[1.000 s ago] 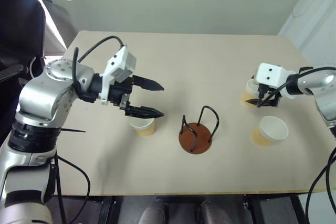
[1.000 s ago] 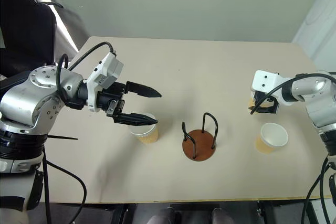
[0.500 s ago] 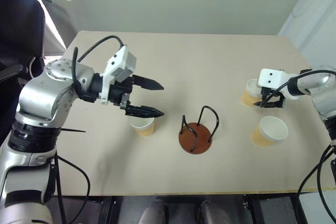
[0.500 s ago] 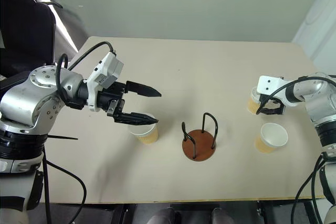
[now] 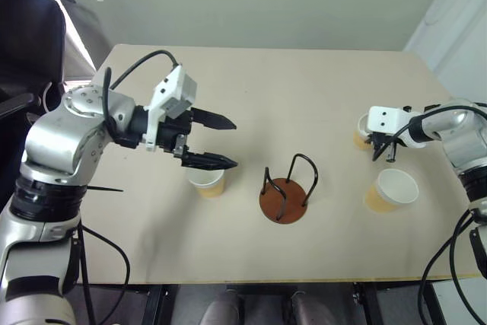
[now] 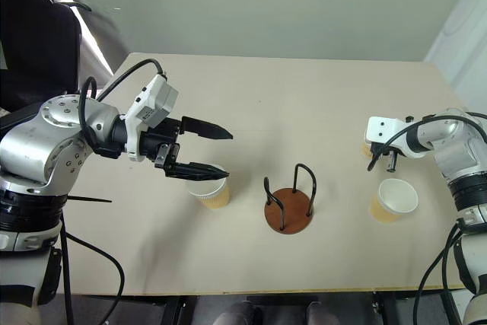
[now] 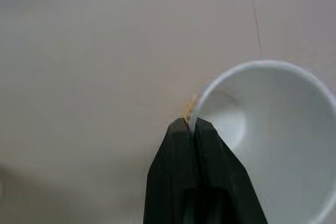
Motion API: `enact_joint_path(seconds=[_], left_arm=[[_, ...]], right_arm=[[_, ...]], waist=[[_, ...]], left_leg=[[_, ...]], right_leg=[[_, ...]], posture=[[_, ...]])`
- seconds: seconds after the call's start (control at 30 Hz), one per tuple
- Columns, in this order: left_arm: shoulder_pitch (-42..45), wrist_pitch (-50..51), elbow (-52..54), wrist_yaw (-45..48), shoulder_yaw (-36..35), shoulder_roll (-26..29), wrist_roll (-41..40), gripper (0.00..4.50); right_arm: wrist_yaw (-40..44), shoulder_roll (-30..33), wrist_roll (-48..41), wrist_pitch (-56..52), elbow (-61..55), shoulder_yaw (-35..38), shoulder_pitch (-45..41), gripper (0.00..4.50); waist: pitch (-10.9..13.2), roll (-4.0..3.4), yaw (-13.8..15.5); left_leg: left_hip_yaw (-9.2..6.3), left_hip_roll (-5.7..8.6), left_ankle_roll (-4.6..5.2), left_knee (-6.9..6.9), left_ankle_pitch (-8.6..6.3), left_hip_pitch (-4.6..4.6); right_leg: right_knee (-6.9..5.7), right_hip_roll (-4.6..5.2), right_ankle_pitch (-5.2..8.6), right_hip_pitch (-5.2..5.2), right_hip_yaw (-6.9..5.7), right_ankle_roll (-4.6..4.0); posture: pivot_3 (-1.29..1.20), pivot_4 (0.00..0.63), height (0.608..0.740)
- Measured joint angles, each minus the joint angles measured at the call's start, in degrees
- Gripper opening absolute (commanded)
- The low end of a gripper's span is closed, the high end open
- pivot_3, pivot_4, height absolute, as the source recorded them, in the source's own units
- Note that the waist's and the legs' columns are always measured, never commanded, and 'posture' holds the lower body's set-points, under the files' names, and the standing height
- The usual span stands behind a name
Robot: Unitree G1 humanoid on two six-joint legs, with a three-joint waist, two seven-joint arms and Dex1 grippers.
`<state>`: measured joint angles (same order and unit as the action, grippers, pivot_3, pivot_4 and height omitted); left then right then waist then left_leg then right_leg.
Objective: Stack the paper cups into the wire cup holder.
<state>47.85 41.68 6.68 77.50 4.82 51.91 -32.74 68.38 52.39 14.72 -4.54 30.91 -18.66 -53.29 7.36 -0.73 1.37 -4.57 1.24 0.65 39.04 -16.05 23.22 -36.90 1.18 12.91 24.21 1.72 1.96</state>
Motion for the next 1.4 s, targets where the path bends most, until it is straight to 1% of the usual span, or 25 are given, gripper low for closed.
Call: enact_joint_path(seconds=[0.17, 0.27, 0.37, 0.47, 0.6, 0.73, 0.83, 0.97, 1.4], left_arm=[[0.0, -0.04, -0.01, -0.02, 0.0, -0.05, 0.03, 4.5], [0.0, -0.05, 0.0, 0.0, 0.0, -0.07, 0.0, 4.5], [-0.02, -0.05, 0.03, 0.3, 0.0, -0.04, -0.12, 4.5], [-0.04, -0.09, 0.13, 1.01, -0.05, 0.09, -0.65, 4.5], [-0.07, -0.27, 0.24, 1.56, -0.1, 0.83, -0.78, 4.5], [-0.31, -0.56, 0.41, 2.69, -0.09, 1.42, -0.74, 4.5], [-0.5, -1.63, 0.75, 4.6, 0.29, 2.94, -0.21, 4.5], [-0.49, -4.39, 1.0, 6.48, 0.91, 5.24, 2.18, 4.5], [-0.48, -5.66, 0.32, 6.8, 0.98, 5.1, 3.79, 4.5]], right_arm=[[2.41, 0.21, -2.35, -2.94, -3.95, 1.75, 0.8, 0.03], [4.32, 1.77, -4.56, -5.54, -9.62, 3.39, 1.59, 0.03], [7.01, 3.83, -8.19, -10.1, -18.41, 6.52, 2.78, 0.03], [9.51, 6.06, -13.22, -16.47, -29.78, 9.81, 3.16, 0.03], [12.16, 8.12, -22.8, -28.13, -44.23, 14.36, 2.77, 0.03], [12.86, 9.8, -30.36, -36.66, -53.57, 16.0, 1.55, 0.03], [12.18, 10.04, -34.25, -41.2, -57.31, 16.03, -0.31, 0.03], [10.76, 10.26, -37.65, -44.26, -59.9, 16.01, -1.05, 0.03], [6.72, 9.16, -47.14, -50.32, -67.25, 14.6, -0.56, 0.03]], waist=[[0.0, -0.01, -0.02], [0.01, -0.01, 0.03], [0.01, -0.01, 0.04], [0.01, -0.02, -0.01], [0.01, -0.02, 0.0], [0.01, -0.02, 0.01], [0.01, -0.02, -0.09], [0.01, -0.02, -0.05], [0.01, -0.02, -0.13]], left_leg=[[0.0, 0.0, -0.01, -0.03, 0.0, 0.0], [0.0, 0.0, -0.02, -0.03, 0.0, 0.03], [0.0, 0.0, -0.03, -0.05, -0.01, 0.05], [0.0, 0.0, -0.04, -0.07, -0.01, 0.06], [0.0, 0.0, -0.05, -0.06, 0.0, 0.07], [-0.01, 0.0, -0.05, -0.02, 0.0, 0.06], [-0.01, 0.0, -0.05, -0.02, 0.0, 0.05], [-0.04, 0.0, -0.04, -0.03, 0.01, 0.04], [-0.04, 0.0, -0.01, -0.02, 0.01, 0.04]], right_leg=[[0.01, 0.0, 0.0, 0.0, 0.0, 0.0], [0.03, 0.0, 0.0, 0.0, -0.01, 0.0], [0.06, 0.0, 0.0, 0.0, -0.01, 0.0], [0.09, -0.01, 0.0, 0.01, -0.02, 0.0], [0.23, -0.01, 0.01, 0.0, -0.01, 0.0], [0.42, -0.01, 0.01, -0.01, -0.01, 0.0], [0.41, -0.02, 0.01, 0.0, 0.0, 0.0], [0.42, -0.02, 0.01, -0.01, -0.01, 0.02], [0.42, -0.02, 0.02, 0.0, -0.01, 0.01]], posture=[[0.0, 0.15, 0.74], [0.0, 0.15, 0.74], [0.0, 0.15, 0.74], [0.0, 0.15, 0.74], [0.0, 0.15, 0.74], [0.0, 0.15, 0.74], [0.0, 0.15, 0.74], [0.0, 0.15, 0.74], [0.0, 0.15, 0.74]])
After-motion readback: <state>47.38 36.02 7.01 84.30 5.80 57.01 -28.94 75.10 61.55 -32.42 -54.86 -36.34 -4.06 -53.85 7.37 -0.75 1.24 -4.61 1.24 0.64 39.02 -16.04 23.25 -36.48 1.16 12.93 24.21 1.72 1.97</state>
